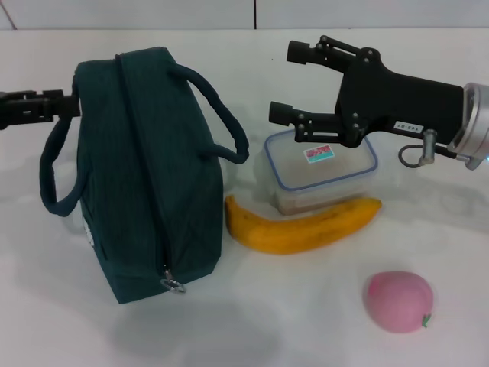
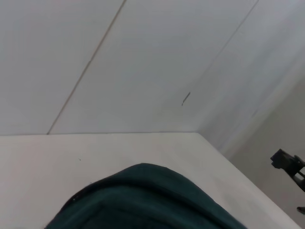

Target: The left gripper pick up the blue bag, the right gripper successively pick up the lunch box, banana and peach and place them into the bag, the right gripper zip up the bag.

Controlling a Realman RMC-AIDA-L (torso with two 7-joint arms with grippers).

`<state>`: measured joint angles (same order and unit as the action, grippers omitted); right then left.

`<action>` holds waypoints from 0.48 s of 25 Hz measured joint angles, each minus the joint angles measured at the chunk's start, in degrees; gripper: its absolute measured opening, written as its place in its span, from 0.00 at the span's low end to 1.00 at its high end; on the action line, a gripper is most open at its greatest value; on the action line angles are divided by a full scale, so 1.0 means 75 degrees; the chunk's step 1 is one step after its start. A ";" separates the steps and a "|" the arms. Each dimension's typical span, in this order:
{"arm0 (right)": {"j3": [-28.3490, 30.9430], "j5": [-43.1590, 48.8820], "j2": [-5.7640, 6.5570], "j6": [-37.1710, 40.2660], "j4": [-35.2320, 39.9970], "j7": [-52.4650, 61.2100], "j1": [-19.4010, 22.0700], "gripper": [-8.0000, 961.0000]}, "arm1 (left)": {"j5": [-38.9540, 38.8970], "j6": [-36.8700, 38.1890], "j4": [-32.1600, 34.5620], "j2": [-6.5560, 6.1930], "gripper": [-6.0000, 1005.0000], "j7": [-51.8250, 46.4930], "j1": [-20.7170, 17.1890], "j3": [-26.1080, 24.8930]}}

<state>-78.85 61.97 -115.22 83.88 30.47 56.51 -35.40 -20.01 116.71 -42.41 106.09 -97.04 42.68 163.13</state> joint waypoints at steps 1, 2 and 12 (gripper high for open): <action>-0.0003 0.0000 0.0000 -0.0001 -0.0007 0.0000 -0.0001 0.88 | 0.0021 0.0002 0.0011 0.0000 0.81 -0.0040 0.0034 -0.0001; -0.0003 0.0000 0.0000 -0.0002 -0.0019 0.0000 -0.0001 0.88 | 0.0063 0.0002 0.0043 0.0001 0.81 -0.0099 0.0079 0.0000; 0.0007 -0.0014 0.0001 0.0035 -0.0013 -0.0043 -0.0029 0.88 | 0.0503 -0.0026 0.0164 0.0125 0.81 -0.0375 0.0484 -0.0001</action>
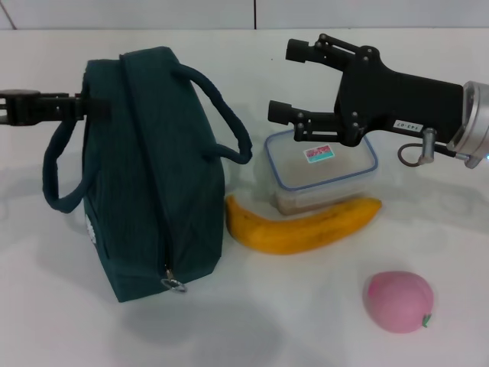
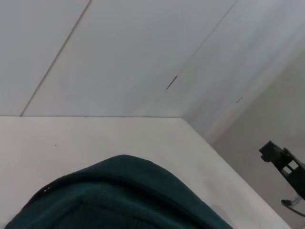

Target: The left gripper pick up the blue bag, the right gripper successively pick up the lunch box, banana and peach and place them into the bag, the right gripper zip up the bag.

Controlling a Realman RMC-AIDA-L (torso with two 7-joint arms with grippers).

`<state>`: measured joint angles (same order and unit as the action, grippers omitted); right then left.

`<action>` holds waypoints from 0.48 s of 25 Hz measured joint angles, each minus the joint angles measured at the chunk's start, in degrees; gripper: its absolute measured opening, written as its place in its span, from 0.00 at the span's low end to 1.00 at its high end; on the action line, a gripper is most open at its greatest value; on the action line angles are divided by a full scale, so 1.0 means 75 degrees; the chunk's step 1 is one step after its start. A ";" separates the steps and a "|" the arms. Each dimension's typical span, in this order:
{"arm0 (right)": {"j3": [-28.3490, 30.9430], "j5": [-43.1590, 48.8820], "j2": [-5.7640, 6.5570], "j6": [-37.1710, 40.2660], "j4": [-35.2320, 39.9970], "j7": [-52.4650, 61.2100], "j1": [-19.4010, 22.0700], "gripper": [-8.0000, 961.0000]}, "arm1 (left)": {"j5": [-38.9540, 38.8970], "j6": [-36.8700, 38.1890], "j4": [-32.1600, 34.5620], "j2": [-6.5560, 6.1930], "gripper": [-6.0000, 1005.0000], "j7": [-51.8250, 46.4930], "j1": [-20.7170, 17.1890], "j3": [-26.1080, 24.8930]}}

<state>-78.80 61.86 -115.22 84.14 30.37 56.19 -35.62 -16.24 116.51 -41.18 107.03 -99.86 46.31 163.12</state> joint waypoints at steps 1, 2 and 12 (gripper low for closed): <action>0.0000 0.0000 0.0000 -0.0001 -0.0001 -0.0006 0.0001 0.88 | -0.0006 -0.0015 -0.0001 0.0020 0.81 -0.0048 0.0030 0.0000; 0.0001 0.0001 0.0000 -0.0012 -0.0010 -0.0018 0.0009 0.88 | -0.0021 -0.0027 -0.0010 0.0045 0.81 -0.0064 0.0042 -0.0003; 0.0007 0.0010 0.0025 0.0000 -0.0070 0.0002 0.0052 0.88 | -0.0149 -0.0755 -0.0096 0.0265 0.80 0.0187 -0.0023 -0.0012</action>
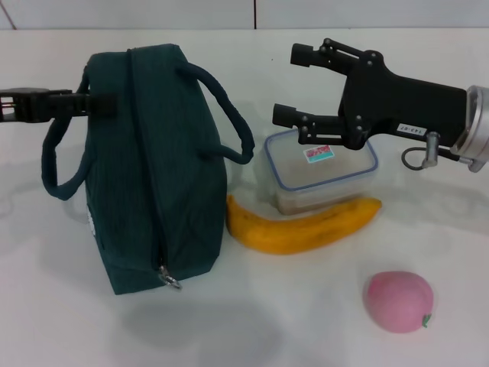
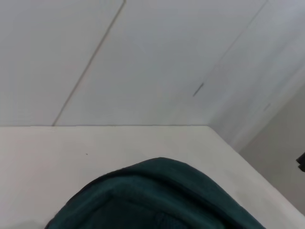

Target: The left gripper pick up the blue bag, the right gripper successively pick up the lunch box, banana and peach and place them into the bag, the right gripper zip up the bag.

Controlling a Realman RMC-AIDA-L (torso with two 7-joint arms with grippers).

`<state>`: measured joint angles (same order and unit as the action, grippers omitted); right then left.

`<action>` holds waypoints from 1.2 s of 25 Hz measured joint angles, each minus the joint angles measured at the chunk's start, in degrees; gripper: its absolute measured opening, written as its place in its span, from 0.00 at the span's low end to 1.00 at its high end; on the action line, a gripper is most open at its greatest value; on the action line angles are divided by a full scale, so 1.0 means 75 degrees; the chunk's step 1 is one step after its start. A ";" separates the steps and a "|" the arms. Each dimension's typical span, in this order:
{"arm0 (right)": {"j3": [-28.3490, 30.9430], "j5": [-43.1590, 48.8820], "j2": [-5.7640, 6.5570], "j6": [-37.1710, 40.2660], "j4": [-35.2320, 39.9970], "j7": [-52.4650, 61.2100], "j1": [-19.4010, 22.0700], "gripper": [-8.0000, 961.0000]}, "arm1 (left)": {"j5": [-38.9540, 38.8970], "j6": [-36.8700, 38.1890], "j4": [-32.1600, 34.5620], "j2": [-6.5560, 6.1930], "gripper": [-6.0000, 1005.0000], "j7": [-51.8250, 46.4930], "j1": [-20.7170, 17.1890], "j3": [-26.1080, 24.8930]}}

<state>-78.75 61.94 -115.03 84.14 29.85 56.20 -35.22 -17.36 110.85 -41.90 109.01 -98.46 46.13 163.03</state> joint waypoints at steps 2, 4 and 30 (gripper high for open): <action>0.0000 0.0002 0.0006 0.0008 -0.0002 0.0014 0.0017 0.88 | -0.0061 -0.0102 -0.0002 0.0012 0.78 0.0108 -0.0011 0.0000; 0.0000 0.0004 0.0010 0.0011 -0.0004 0.0020 0.0035 0.88 | -0.0105 -0.0140 -0.0003 0.0017 0.76 0.0166 -0.0020 0.0000; 0.0047 -0.0260 -0.0115 -0.0012 -0.0124 0.0054 0.0536 0.87 | -0.0701 -0.0751 0.0056 0.0155 0.70 0.1395 -0.0143 0.0012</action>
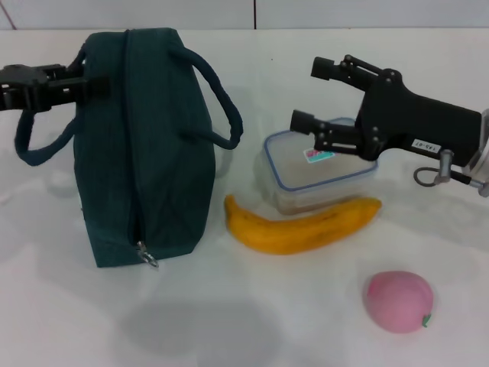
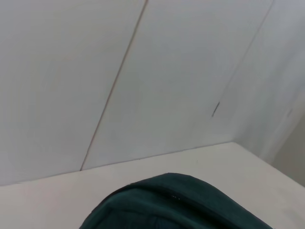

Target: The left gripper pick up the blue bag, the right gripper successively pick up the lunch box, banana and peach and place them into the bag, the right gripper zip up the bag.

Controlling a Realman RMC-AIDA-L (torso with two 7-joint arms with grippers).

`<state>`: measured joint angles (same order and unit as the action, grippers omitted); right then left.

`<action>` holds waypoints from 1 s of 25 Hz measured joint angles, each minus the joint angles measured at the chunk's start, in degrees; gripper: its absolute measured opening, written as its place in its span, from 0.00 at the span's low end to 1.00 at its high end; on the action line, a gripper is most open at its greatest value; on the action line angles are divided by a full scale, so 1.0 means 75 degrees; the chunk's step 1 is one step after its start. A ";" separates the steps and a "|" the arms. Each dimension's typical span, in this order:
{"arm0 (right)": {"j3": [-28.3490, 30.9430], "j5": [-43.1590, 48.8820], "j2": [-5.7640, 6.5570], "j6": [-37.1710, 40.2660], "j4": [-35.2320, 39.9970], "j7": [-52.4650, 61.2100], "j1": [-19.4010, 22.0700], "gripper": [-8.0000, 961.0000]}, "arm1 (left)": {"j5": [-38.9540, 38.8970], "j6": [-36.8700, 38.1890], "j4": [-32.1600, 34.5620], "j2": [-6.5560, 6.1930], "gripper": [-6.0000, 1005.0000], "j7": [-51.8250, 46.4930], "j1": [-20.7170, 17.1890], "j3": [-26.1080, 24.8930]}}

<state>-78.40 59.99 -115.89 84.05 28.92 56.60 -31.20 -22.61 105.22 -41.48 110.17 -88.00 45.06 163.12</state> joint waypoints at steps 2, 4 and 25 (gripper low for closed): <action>-0.0002 -0.0398 -0.0009 -0.0017 -0.0312 0.0000 0.0027 0.87 | -0.0002 0.0007 0.0000 -0.0001 0.62 0.0010 0.0006 0.0000; 0.0003 -0.1080 -0.0023 -0.0027 -0.0789 -0.0019 0.0036 0.87 | -0.0010 0.0009 0.0000 -0.0002 0.54 -0.0003 0.0014 -0.0001; -0.0059 -0.4611 -0.0039 0.0054 -0.3938 0.2030 0.0549 0.86 | -0.0096 -0.0017 0.0000 0.0286 0.05 0.0603 0.0298 -0.0012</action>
<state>-78.84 25.40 -116.19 84.46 -0.62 71.83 -27.08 -23.33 105.09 -41.48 112.32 -83.48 47.30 163.03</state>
